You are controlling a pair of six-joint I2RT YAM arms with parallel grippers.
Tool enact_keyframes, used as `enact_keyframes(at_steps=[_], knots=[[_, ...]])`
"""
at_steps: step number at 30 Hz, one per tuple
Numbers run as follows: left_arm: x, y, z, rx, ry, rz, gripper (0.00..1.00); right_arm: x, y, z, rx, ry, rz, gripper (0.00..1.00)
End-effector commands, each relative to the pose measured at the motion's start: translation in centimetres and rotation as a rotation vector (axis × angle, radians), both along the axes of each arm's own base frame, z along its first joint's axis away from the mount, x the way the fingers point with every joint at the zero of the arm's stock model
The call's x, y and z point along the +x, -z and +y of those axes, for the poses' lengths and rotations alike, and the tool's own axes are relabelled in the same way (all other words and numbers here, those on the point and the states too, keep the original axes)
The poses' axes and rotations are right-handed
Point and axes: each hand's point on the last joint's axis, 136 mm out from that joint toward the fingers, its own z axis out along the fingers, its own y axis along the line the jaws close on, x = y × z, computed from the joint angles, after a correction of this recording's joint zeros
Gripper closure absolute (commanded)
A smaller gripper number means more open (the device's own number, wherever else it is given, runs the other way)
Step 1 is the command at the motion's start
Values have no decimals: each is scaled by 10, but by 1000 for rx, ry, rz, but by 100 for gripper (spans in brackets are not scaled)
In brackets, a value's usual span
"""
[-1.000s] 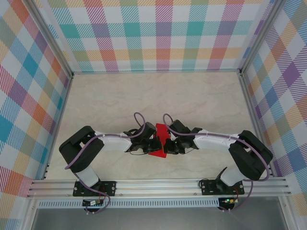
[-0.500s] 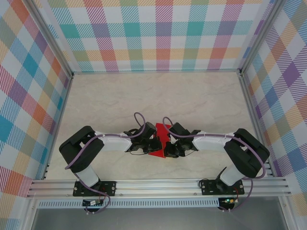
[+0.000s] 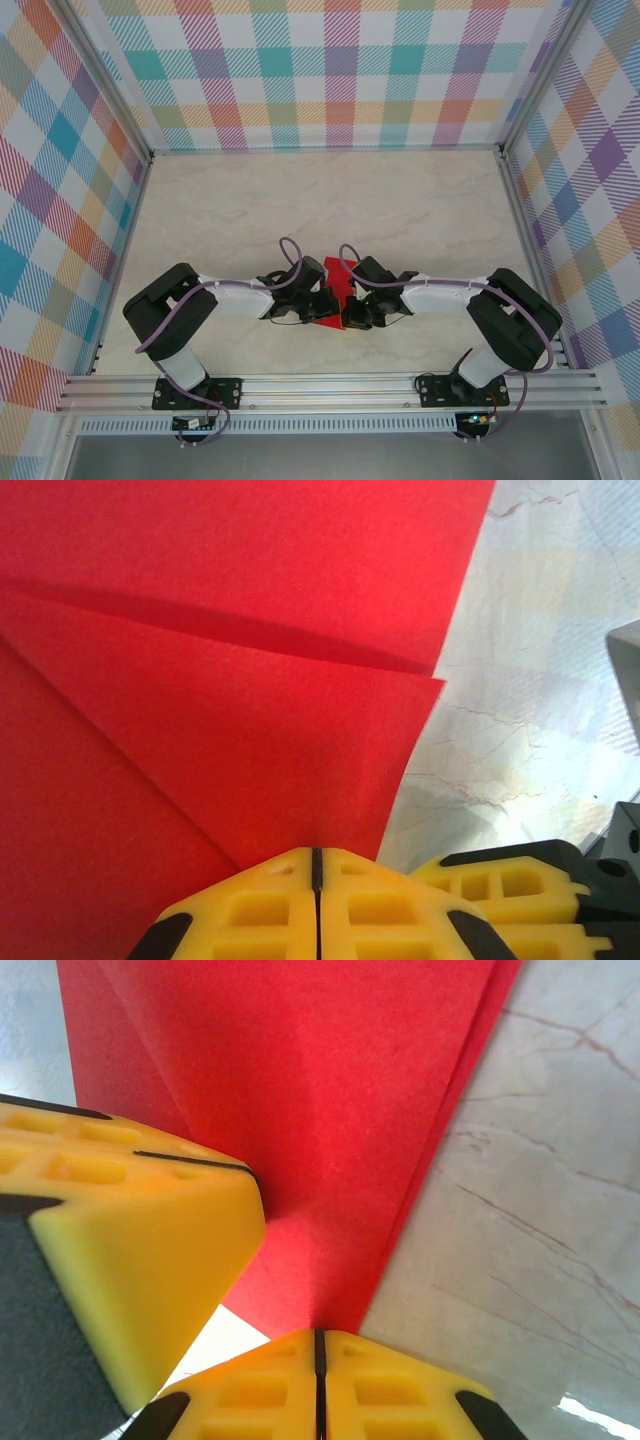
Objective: Fold a paper plane with a square sheet of paper (pick it up from the middle)
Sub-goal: Fold the triangle a second time at the center of the table.
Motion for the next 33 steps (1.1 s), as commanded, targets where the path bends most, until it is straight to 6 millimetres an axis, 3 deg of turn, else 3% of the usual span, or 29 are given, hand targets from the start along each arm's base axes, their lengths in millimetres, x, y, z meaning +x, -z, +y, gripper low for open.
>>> enact_keyframes(at_steps=[1,8,19,33], knots=[[-11,6,5,24,6,24,94,-12,25,-25,-135,21,48,92],[-4,23,26,139,-45,19,94,-28,41,-41,-226,2,100,92],[28,13,38,151,-69,-21,94,-48,63,-77,-408,14,181,92],[64,17,62,190,-108,-30,94,-53,67,-84,-432,10,192,92]])
